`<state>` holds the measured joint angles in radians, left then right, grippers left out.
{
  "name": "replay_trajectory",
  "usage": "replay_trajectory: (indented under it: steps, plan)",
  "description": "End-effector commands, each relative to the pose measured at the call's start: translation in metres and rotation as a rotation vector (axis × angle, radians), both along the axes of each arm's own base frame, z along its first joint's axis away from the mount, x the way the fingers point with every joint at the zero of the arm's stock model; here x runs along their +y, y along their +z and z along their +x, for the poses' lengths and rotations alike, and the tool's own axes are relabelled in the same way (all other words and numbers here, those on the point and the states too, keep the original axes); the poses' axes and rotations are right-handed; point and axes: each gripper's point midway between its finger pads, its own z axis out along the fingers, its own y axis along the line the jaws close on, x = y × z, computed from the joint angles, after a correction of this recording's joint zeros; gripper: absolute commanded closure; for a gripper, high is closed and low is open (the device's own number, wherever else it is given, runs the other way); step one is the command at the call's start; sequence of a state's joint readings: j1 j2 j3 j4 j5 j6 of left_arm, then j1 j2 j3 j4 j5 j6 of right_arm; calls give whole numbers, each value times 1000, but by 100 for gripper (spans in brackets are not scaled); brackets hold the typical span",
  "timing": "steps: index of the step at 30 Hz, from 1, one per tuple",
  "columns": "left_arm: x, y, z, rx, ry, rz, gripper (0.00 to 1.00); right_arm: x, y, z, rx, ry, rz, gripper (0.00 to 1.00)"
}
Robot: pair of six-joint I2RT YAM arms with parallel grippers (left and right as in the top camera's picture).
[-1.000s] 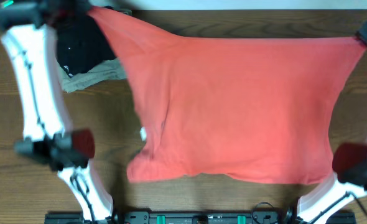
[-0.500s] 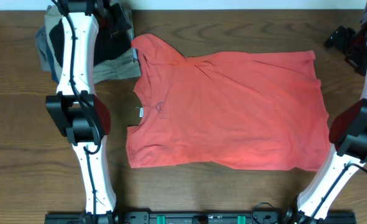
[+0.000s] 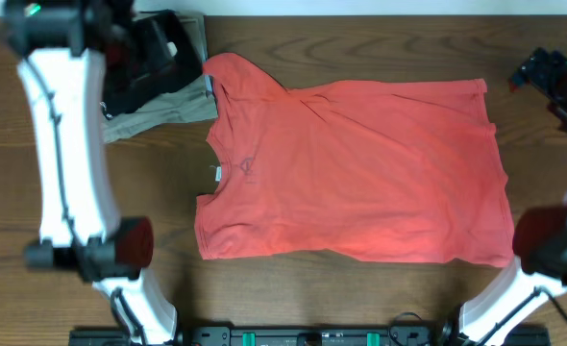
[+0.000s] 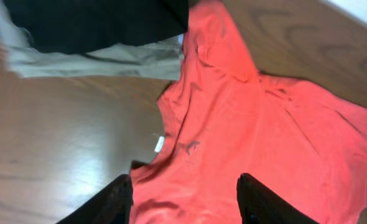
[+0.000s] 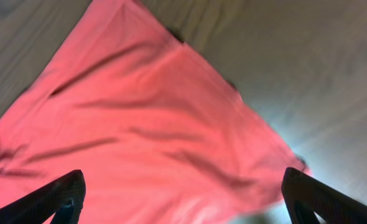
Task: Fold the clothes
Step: 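Release the shirt and bring both grippers back to its side edges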
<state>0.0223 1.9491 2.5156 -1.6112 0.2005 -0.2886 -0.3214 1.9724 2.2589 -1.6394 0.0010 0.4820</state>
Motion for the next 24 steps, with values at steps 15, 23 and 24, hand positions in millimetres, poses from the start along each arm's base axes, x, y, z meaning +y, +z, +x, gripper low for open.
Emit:
replay_trajectory:
  steps: [15,23,24]
  plan:
    - [5,-47,-160,267,-28,56,26,44,18,-97,27,46,18,1]
    - [-12,-158,-180,441,-54,-42,27,54,-67,-106,135,51,78,1]
    - [-12,-173,-179,450,-50,-44,30,54,-78,-107,144,51,81,1]
